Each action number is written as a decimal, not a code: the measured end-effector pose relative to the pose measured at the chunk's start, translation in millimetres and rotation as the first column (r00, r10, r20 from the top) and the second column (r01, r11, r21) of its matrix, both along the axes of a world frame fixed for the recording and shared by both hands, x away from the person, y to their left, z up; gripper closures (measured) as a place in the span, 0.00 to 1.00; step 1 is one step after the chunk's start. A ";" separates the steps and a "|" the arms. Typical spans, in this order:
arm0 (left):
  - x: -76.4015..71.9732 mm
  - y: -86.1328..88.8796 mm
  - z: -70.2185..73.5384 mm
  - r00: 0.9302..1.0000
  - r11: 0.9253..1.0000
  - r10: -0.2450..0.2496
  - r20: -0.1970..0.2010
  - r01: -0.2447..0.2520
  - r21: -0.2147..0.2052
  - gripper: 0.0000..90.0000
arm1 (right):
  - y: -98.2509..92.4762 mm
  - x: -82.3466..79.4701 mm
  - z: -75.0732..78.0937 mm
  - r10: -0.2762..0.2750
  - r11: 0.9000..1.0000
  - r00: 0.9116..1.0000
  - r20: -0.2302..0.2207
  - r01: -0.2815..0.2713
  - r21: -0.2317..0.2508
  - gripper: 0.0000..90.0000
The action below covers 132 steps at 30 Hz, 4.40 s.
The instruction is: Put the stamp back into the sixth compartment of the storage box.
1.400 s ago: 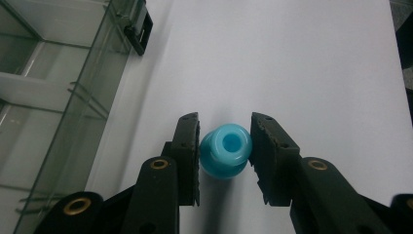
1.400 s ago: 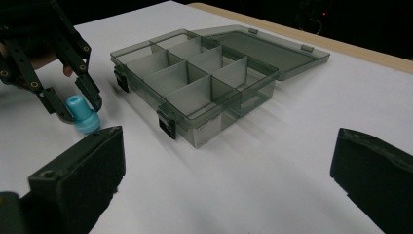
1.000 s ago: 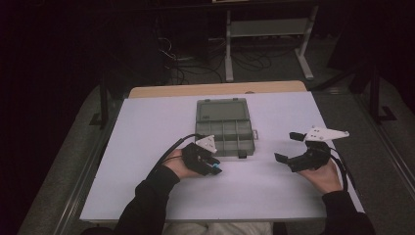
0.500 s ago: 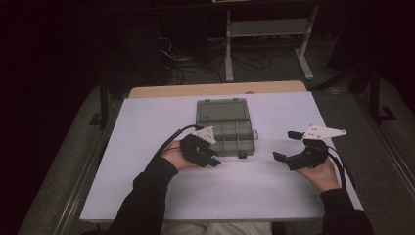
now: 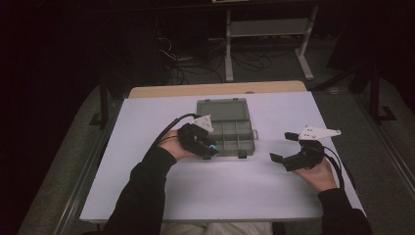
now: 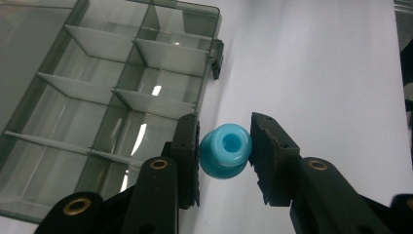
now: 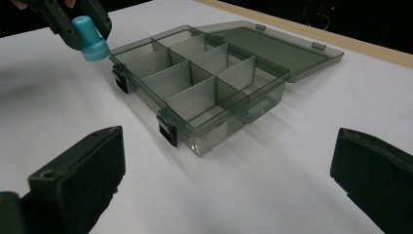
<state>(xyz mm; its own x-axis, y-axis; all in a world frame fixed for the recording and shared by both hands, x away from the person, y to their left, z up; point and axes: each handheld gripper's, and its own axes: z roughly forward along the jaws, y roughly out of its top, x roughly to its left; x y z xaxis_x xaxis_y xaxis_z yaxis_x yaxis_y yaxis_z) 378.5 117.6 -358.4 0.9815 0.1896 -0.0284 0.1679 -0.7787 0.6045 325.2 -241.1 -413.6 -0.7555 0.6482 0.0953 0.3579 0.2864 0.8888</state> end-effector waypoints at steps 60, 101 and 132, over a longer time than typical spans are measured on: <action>54.6 -20.0 -19.5 0.998 0.996 0.065 0.017 -0.066 0.057 0.73 | 1.1 -1.0 -1.9 0.001 0.999 1.000 0.004 -0.001 -0.042 0.00; 48.8 -9.2 -1.6 0.991 0.989 0.132 0.003 -0.131 -0.073 0.05 | 1.2 -1.3 -2.5 0.003 0.999 1.000 -0.003 -0.003 -0.047 0.00; 17.0 54.8 18.8 0.967 0.968 0.223 0.120 -0.206 -0.143 0.00 | 0.7 -3.1 -2.1 -0.021 0.999 1.000 -0.010 0.020 -0.046 0.00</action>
<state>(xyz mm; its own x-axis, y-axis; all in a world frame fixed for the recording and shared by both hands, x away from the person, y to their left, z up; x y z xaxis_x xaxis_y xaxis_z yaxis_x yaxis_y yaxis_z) 395.5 172.4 -339.6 0.9146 0.3994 0.0630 0.2329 -0.6477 0.7254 322.1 -240.4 -415.7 -0.7410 0.6675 0.0732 0.3734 0.3191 0.8710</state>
